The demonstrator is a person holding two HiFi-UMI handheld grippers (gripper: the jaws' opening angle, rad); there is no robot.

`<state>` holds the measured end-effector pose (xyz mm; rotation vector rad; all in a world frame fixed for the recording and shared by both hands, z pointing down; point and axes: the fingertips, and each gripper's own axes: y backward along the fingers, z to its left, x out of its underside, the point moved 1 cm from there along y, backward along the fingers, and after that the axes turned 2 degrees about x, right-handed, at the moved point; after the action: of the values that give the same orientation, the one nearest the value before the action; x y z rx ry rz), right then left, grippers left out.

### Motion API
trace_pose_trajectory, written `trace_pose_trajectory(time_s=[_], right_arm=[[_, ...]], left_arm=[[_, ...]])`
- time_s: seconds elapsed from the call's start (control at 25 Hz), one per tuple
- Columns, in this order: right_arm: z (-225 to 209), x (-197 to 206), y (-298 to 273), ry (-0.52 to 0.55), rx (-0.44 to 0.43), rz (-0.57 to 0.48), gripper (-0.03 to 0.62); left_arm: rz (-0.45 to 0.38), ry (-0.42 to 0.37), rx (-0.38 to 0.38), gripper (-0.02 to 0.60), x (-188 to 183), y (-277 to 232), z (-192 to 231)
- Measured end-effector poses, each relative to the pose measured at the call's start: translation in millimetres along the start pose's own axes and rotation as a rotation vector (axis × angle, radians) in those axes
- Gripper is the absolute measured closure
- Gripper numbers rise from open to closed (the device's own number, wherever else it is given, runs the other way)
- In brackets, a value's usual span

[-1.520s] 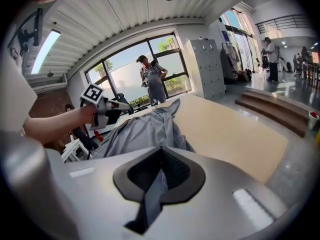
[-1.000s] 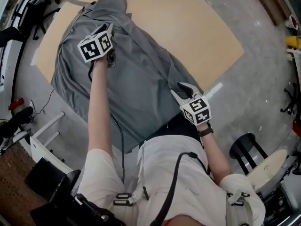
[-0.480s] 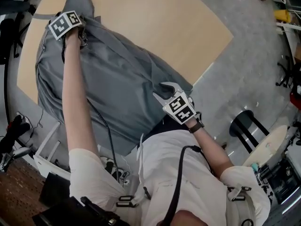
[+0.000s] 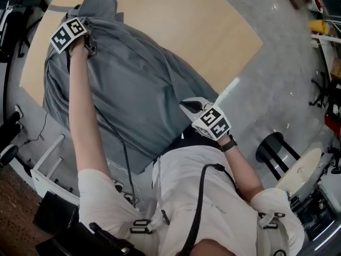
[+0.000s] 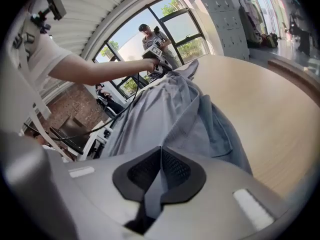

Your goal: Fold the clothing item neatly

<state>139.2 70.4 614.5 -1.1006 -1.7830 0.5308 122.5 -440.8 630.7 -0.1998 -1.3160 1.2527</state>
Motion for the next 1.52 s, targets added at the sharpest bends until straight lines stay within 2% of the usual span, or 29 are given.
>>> trace_pose_trajectory(time_s=[0.08,0.24,0.44,0.56,0.68,0.84,0.96,1.0,1.08,1.12,1.24,1.44,1.52], right_arm=[[15.4,-3.4,13.1,-0.016,-0.077,-0.022,0.591],[65.3,-13.6,35.2,-0.007,-0.297,-0.055,0.591],[125.5,-5.3,30.1,0.052,-0.531,0.043,0.591],[156.5,8.1,10.3,0.063,-0.604,0.105,0.591],[179.6,30.4,-14.6,0.061,-0.637,0.184,0.591],[190.0,59.1,-45.0,0.063,-0.619,0.276,0.591],[186.3,67.2,-65.4,0.099,-0.602,0.289,0.587],[183.2,67.7,-70.8,0.113,-0.595,0.285,0.565],[174.9,68.6,-75.3,0.126,-0.57,0.282,0.453],[169.7,67.7,-74.7,0.129,-0.552,0.277,0.436],[152.0,60.9,-67.8,0.134,-0.48,0.237,0.428],[106.8,69.2,-50.7,0.105,-0.293,0.187,0.451],[89.4,82.0,-40.6,0.108,-0.21,0.185,0.457]], left_arm=[[-0.024,-0.003,-0.003,0.577,-5.1,23.5,12.7],[-0.032,-0.01,-0.015,0.575,-6.7,56.9,38.4],[-0.038,0.042,-0.067,0.575,14.1,96.0,95.0],[-0.02,0.051,-0.086,0.575,32.0,102.8,121.1],[0.015,0.044,-0.087,0.575,54.8,97.1,140.5],[0.053,0.069,-0.096,0.574,87.8,84.1,160.5],[0.102,-0.004,-0.145,0.574,103.2,76.5,169.7],[0.105,-0.024,-0.169,0.572,104.2,77.5,171.9],[0.084,-0.029,-0.188,0.531,105.6,85.3,169.5],[0.067,-0.02,-0.179,0.515,106.3,91.5,164.5],[0.032,-0.015,-0.118,0.514,115.6,116.4,138.6],[0.047,-0.004,0.032,0.5,169.7,164.9,76.3],[0.049,0.025,0.125,0.45,197.4,184.1,42.1]])
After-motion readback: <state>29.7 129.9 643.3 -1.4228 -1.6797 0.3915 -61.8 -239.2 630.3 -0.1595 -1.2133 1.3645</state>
